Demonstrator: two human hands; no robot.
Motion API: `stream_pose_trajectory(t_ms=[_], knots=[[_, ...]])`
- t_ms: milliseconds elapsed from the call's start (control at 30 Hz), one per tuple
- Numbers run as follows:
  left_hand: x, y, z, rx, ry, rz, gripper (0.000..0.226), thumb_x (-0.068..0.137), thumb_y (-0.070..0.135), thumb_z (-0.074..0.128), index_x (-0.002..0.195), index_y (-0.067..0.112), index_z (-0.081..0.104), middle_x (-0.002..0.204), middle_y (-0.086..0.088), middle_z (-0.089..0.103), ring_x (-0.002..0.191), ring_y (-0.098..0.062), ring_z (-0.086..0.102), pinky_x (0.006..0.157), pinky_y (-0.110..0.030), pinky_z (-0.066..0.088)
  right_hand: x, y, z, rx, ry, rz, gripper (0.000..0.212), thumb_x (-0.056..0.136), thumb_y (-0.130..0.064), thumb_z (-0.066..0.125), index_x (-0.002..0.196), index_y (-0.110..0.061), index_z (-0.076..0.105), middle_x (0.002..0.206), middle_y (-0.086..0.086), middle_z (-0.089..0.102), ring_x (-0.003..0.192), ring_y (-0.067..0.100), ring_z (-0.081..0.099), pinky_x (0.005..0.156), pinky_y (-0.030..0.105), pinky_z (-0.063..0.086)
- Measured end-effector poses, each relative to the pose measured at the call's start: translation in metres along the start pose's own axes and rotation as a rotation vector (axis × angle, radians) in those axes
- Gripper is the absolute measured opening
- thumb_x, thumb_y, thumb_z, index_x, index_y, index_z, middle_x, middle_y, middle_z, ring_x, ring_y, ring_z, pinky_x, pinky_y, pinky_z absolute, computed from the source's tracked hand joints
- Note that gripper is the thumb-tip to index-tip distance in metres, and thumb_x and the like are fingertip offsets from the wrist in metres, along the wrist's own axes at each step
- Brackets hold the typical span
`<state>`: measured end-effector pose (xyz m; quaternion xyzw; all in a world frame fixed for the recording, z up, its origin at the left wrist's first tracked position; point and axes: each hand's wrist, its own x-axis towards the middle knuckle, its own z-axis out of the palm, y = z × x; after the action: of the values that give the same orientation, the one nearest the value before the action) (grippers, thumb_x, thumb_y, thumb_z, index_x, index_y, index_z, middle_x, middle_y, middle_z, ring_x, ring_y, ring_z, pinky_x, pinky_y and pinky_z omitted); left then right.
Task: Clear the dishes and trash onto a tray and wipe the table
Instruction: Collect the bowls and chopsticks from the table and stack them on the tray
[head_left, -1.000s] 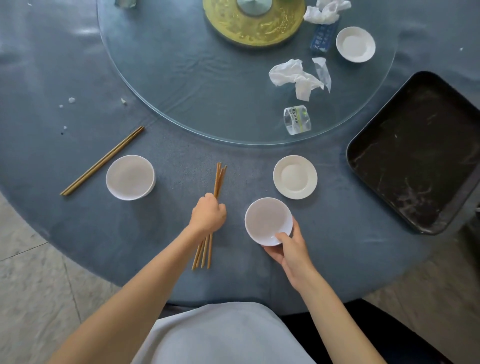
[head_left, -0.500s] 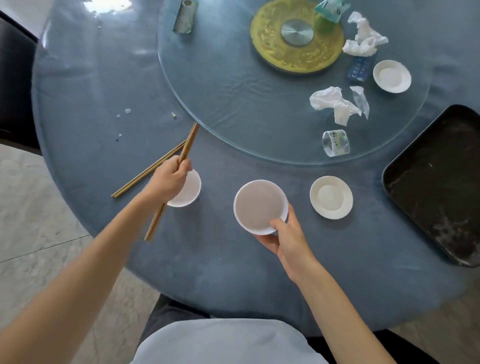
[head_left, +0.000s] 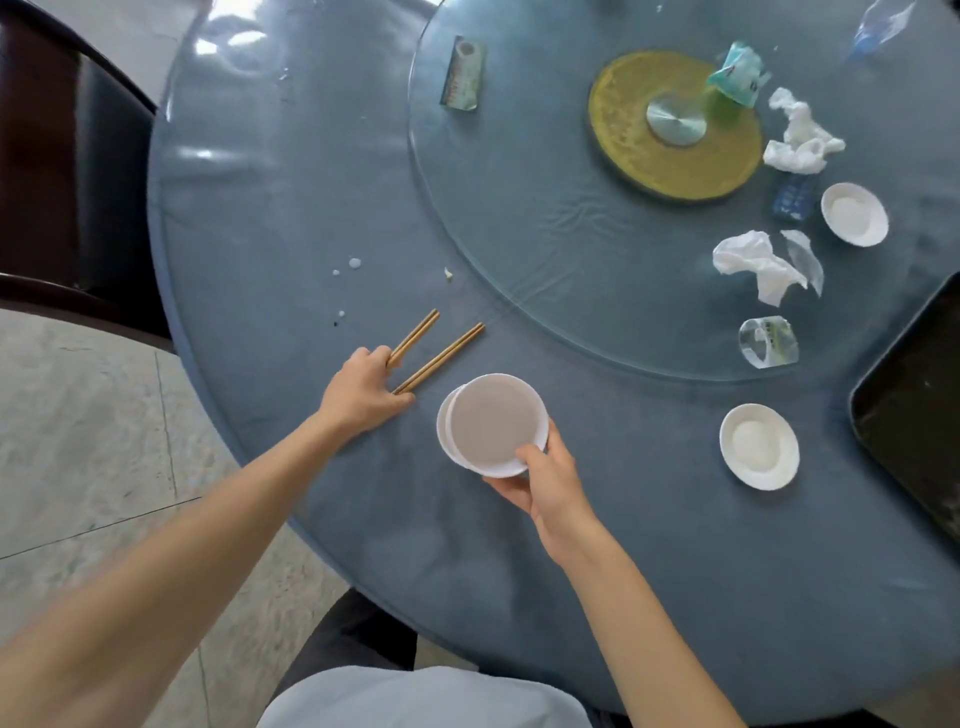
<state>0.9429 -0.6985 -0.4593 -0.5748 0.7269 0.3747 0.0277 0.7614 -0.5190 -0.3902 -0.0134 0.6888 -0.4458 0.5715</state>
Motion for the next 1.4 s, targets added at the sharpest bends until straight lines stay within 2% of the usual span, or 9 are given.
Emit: stream_pose_trajectory(t_ms=[233, 433, 533, 767, 833, 900, 1000, 1133, 1400], knots=[[0.004, 0.002, 0.003, 0.089, -0.031, -0.018, 0.026, 0.075, 0.023, 0.073, 0.093, 0.017, 0.054, 0.094, -0.004, 0.066, 0.086, -0.031, 0.063, 0.066, -0.034, 0.049, 0.01, 0.016, 0.023, 0.023, 0.076, 0.022, 0.062, 0.099, -0.002, 0.046, 0.147, -0.04, 0.052, 0.136, 0.0, 0.063, 0.119, 0.023, 0.065, 0.076, 0.035, 0.065], [0.005, 0.012, 0.011, 0.188, -0.058, -0.066, 0.018, 0.073, 0.021, 0.071, 0.089, 0.016, 0.064, 0.083, -0.004, 0.066, 0.073, -0.026, 0.062, 0.059, -0.028, 0.045, 0.012, 0.023, 0.02, -0.008, 0.1, 0.034, 0.058, 0.102, -0.017, 0.057, 0.148, -0.05, 0.047, 0.124, 0.0, 0.067, 0.089, 0.022, 0.078, 0.067, 0.032, 0.064], [0.004, 0.016, 0.017, 0.285, -0.054, -0.063, 0.016, 0.073, 0.019, 0.068, 0.084, 0.012, 0.06, 0.074, -0.004, 0.058, 0.07, -0.029, 0.061, 0.06, -0.03, 0.046, 0.014, 0.026, 0.016, 0.019, 0.073, 0.043, 0.051, 0.101, -0.025, 0.061, 0.143, -0.051, 0.05, 0.132, 0.0, 0.063, 0.104, 0.025, 0.074, 0.071, 0.037, 0.064], [0.001, 0.015, 0.027, 0.29, -0.076, -0.048, 0.016, 0.099, 0.027, 0.045, 0.097, 0.012, 0.04, 0.114, -0.017, 0.056, 0.11, -0.037, 0.049, 0.08, -0.044, 0.043, 0.021, 0.038, 0.011, 0.26, -0.039, 0.052, 0.054, 0.099, -0.014, 0.061, 0.143, -0.045, 0.054, 0.131, 0.004, 0.063, 0.108, 0.03, 0.075, 0.091, 0.047, 0.062], [0.002, 0.014, 0.025, 0.287, -0.1, -0.041, 0.017, 0.103, 0.025, 0.04, 0.097, 0.01, 0.036, 0.116, -0.021, 0.058, 0.109, -0.042, 0.05, 0.08, -0.043, 0.04, 0.023, 0.04, 0.011, 0.295, -0.038, 0.043, 0.052, 0.098, -0.013, 0.061, 0.14, -0.044, 0.058, 0.13, 0.005, 0.064, 0.108, 0.032, 0.075, 0.093, 0.049, 0.061], [0.004, 0.012, 0.019, 0.204, -0.175, -0.05, 0.018, 0.104, 0.024, 0.037, 0.094, 0.01, 0.035, 0.103, -0.021, 0.06, 0.091, -0.039, 0.053, 0.072, -0.04, 0.039, 0.023, 0.042, 0.011, 0.322, -0.037, 0.035, 0.05, 0.097, -0.014, 0.061, 0.137, -0.044, 0.061, 0.131, 0.006, 0.064, 0.108, 0.033, 0.075, 0.088, 0.046, 0.063], [0.005, 0.013, 0.01, -0.166, -0.304, -0.071, 0.016, 0.102, 0.017, 0.039, 0.086, 0.014, 0.034, 0.081, -0.007, 0.045, 0.068, -0.025, 0.044, 0.067, -0.034, 0.041, 0.025, 0.045, 0.01, 0.348, -0.02, 0.021, 0.049, 0.096, -0.012, 0.058, 0.133, -0.043, 0.065, 0.132, 0.008, 0.067, 0.103, 0.027, 0.077, 0.081, 0.04, 0.063], [0.0, 0.023, 0.003, -0.545, -0.392, -0.143, 0.011, 0.1, 0.015, 0.041, 0.09, 0.016, 0.045, 0.077, -0.004, 0.044, 0.058, -0.017, 0.045, 0.066, -0.037, 0.05, 0.022, 0.048, 0.003, 0.388, -0.006, -0.003, 0.05, 0.094, -0.009, 0.058, 0.132, -0.04, 0.067, 0.131, 0.009, 0.067, 0.098, 0.022, 0.078, 0.081, 0.039, 0.063], [-0.018, 0.052, 0.008, -0.867, -0.592, -0.306, 0.014, 0.097, 0.016, 0.044, 0.084, 0.018, 0.048, 0.06, 0.005, 0.036, 0.048, -0.013, 0.03, 0.045, -0.026, 0.034, -0.009, 0.057, -0.029, 0.509, 0.117, -0.068, 0.048, 0.095, -0.006, 0.058, 0.131, -0.036, 0.067, 0.129, 0.008, 0.066, 0.099, 0.022, 0.077, 0.079, 0.038, 0.063]])
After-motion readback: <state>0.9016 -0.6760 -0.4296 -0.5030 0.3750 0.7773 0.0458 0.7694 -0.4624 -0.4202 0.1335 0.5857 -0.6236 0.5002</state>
